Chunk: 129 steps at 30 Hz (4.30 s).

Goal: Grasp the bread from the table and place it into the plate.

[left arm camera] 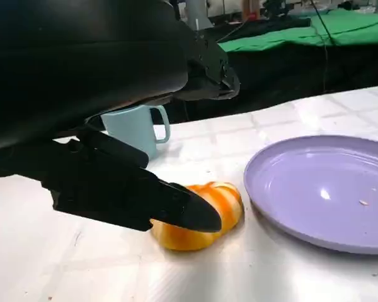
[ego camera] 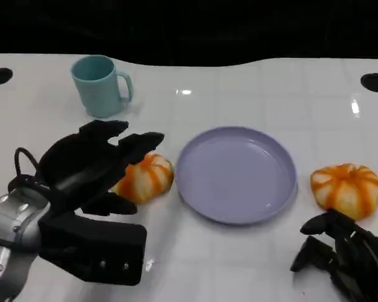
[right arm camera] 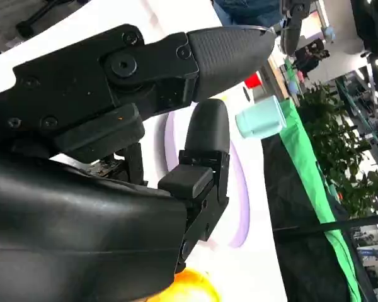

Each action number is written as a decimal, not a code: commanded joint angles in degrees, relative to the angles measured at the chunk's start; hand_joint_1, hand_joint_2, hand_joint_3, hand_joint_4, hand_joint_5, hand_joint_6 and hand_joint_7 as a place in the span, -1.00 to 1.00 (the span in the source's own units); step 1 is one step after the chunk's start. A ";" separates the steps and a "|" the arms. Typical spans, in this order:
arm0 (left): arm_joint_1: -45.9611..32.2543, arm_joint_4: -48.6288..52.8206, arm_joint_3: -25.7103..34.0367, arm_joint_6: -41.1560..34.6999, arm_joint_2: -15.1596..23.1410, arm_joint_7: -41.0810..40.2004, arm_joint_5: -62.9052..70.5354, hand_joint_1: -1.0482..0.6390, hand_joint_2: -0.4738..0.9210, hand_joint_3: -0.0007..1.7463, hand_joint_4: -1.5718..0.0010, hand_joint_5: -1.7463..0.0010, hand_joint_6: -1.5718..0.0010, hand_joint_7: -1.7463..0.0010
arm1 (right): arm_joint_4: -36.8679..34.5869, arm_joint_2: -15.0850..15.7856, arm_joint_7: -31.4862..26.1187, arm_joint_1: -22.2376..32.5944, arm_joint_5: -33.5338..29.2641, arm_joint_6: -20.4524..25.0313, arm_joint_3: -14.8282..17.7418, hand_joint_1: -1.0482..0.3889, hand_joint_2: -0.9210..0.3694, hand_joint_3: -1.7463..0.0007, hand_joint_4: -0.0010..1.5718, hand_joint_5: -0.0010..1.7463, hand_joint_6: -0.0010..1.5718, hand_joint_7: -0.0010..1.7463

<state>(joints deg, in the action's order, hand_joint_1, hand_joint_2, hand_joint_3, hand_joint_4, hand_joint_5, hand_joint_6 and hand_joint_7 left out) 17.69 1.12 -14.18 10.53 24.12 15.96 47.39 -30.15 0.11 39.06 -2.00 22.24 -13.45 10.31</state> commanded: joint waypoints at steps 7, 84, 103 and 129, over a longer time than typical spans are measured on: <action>14.54 25.28 -7.59 -0.97 -2.72 -4.24 0.19 -0.31 0.89 -1.00 1.00 0.87 0.84 1.00 | 0.32 0.47 -0.49 0.06 -0.04 -0.14 -0.03 -0.31 -1.00 0.73 -0.18 0.73 -0.26 0.41; 40.21 67.81 -11.11 9.09 -18.33 -39.45 -11.99 0.09 0.67 -0.33 -0.09 -1.00 0.20 -1.00 | 1.72 1.19 -0.42 1.15 -0.35 -0.26 0.16 -0.31 -1.00 0.70 -0.21 0.77 -0.28 0.43; 44.88 69.44 -16.68 21.89 -22.93 -22.09 -9.82 0.04 0.38 0.34 -0.13 -1.00 0.06 -1.00 | 0.84 1.47 0.91 1.02 0.61 -0.41 0.65 -0.27 -1.00 0.68 -0.22 0.76 -0.29 0.40; 45.46 70.93 -16.97 13.37 -24.65 -4.19 -11.87 -0.72 1.00 -0.47 0.70 0.68 0.67 0.96 | 2.15 1.19 -0.32 1.43 0.34 1.12 0.23 -0.29 -1.00 0.71 -0.19 0.74 -0.26 0.41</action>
<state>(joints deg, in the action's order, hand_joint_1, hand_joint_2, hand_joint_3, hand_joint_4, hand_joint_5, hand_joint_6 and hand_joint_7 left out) 61.18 72.28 -31.04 25.04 -1.06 9.86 35.52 -28.37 0.83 39.25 -1.08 22.32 -12.33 10.25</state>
